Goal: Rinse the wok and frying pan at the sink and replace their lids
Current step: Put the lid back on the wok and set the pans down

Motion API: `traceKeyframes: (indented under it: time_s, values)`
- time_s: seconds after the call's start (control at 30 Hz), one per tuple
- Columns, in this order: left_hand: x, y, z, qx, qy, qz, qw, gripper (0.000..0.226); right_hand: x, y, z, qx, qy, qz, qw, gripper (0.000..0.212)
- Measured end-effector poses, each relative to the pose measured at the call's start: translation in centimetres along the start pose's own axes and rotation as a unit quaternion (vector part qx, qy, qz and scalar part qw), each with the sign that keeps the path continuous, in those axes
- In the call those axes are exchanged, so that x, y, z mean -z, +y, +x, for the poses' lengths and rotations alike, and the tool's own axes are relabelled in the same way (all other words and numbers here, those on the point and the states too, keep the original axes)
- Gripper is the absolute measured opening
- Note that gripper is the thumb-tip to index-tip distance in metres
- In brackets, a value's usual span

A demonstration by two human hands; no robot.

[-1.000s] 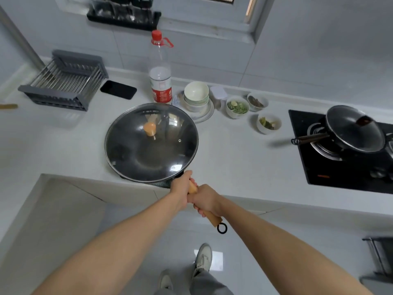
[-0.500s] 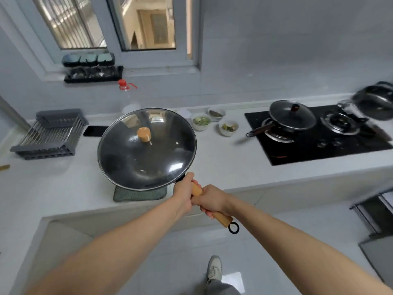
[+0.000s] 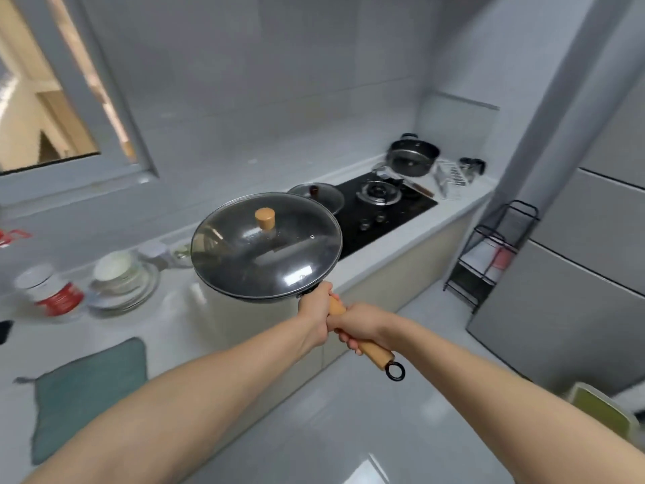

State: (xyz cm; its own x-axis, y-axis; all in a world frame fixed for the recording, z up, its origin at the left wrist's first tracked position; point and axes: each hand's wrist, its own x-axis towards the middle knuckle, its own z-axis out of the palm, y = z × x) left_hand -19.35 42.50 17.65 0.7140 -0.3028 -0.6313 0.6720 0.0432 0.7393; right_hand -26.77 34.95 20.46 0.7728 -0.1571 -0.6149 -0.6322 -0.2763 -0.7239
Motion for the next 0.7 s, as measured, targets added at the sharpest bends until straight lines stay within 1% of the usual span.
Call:
traceKeyframes:
  time_s: [0.23,0.37,0.53,0.7]
  values:
    - [-15.6,-2.3,1.6,0.022,-0.085,0.042,0.995,0.031,12.6,6.1,-2.1,-0.039,0.098,0.077,0.991,0.004]
    - [-22.5,-2.0,3.5,0.025,-0.115,0.047,0.992,0.03,18.7,7.5,-1.1,-0.05,0.138,0.094,0.985,0.002]
    - [-28.0,-0.3,8.2,0.035,-0.14,0.069,0.987,0.03,24.6,7.5,2.7,-0.058,0.143,0.131,0.979,0.007]
    - [-31.8,2.7,15.6,0.047,-0.154,0.103,0.982,0.03,29.4,6.3,9.4,-0.07,0.154,0.168,0.971,0.008]
